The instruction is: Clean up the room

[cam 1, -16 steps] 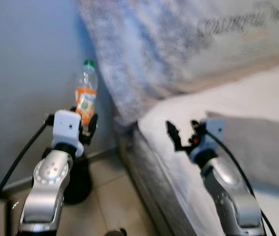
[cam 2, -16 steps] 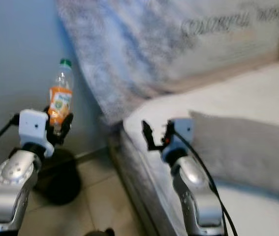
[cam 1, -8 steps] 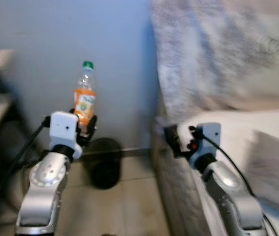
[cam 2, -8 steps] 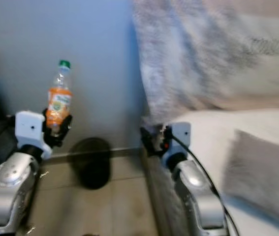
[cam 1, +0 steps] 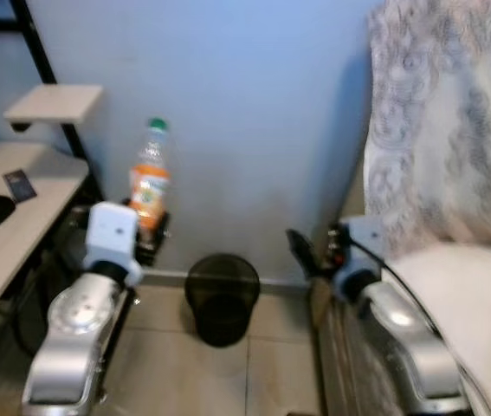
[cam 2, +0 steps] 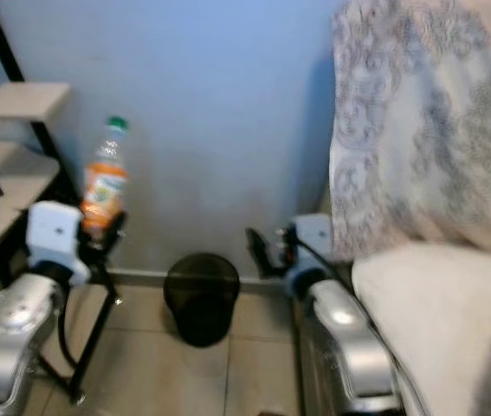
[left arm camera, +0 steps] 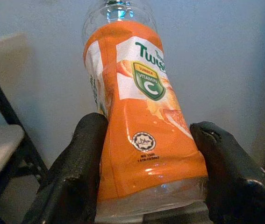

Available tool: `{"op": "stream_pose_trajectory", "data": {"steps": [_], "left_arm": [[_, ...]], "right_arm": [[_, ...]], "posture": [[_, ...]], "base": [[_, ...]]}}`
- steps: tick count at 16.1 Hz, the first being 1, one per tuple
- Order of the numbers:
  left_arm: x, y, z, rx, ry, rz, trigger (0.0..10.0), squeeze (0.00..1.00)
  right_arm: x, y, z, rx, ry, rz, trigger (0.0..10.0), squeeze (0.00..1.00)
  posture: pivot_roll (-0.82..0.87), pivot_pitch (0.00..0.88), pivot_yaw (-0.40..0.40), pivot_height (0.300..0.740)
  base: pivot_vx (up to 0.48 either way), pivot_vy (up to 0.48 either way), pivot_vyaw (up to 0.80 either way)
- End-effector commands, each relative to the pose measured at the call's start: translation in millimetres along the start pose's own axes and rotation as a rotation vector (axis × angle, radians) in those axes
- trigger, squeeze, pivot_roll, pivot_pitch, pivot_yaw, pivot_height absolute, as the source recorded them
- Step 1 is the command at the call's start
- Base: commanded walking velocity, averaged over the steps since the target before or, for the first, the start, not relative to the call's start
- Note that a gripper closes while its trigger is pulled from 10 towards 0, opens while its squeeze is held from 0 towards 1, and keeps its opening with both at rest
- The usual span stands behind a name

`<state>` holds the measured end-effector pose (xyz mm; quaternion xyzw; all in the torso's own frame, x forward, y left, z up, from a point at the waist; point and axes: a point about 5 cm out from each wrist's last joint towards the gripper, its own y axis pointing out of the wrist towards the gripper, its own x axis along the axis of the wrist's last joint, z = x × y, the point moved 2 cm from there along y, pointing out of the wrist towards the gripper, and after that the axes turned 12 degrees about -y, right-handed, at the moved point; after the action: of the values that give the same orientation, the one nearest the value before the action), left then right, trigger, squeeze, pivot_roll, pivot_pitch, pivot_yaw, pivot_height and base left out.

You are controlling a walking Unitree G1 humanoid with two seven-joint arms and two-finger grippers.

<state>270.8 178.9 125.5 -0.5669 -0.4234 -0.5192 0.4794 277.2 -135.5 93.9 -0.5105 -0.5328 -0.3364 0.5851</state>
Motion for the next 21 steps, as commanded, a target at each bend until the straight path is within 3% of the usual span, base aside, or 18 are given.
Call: {"op": "stream_pose_trajectory", "data": {"steps": [1,6,11,18,21], "left_arm": [[-1.0,-2.8,7.4,0.014,0.031,0.013,10.0,0.00],[-11.2,-5.2,10.1,-0.016,0.069,0.068,10.0,0.00],[-32.4,-13.1,1.4,-0.103,0.114,0.161,10.0,0.00],[-38.7,-11.2,1.0,-0.161,0.157,0.198,10.0,0.00],[-44.8,-11.6,-2.1,-0.210,0.177,0.226,10.0,0.00]], "right_arm": [[5.2,2.3,4.1,0.006,-0.007,-0.019,10.0,0.00],[0.6,5.1,3.5,0.016,-0.043,0.008,10.0,0.00],[-30.3,2.5,0.3,0.059,-0.182,0.189,10.0,0.00],[-34.2,1.0,7.2,0.183,-0.220,0.213,10.0,0.00],[-37.6,0.6,2.6,0.207,-0.252,0.234,10.0,0.00]], "posture": [[0.06,0.000,-0.019,0.740],[0.07,0.000,-0.037,0.740],[0.06,0.000,-0.054,0.740],[0.05,0.000,-0.050,0.740],[0.04,0.000,-0.045,0.740]], "base": [[0.360,0.000,0.00],[0.349,0.000,0.00],[0.331,0.000,-0.21],[0.285,0.000,0.00],[0.275,0.000,0.00]]}}
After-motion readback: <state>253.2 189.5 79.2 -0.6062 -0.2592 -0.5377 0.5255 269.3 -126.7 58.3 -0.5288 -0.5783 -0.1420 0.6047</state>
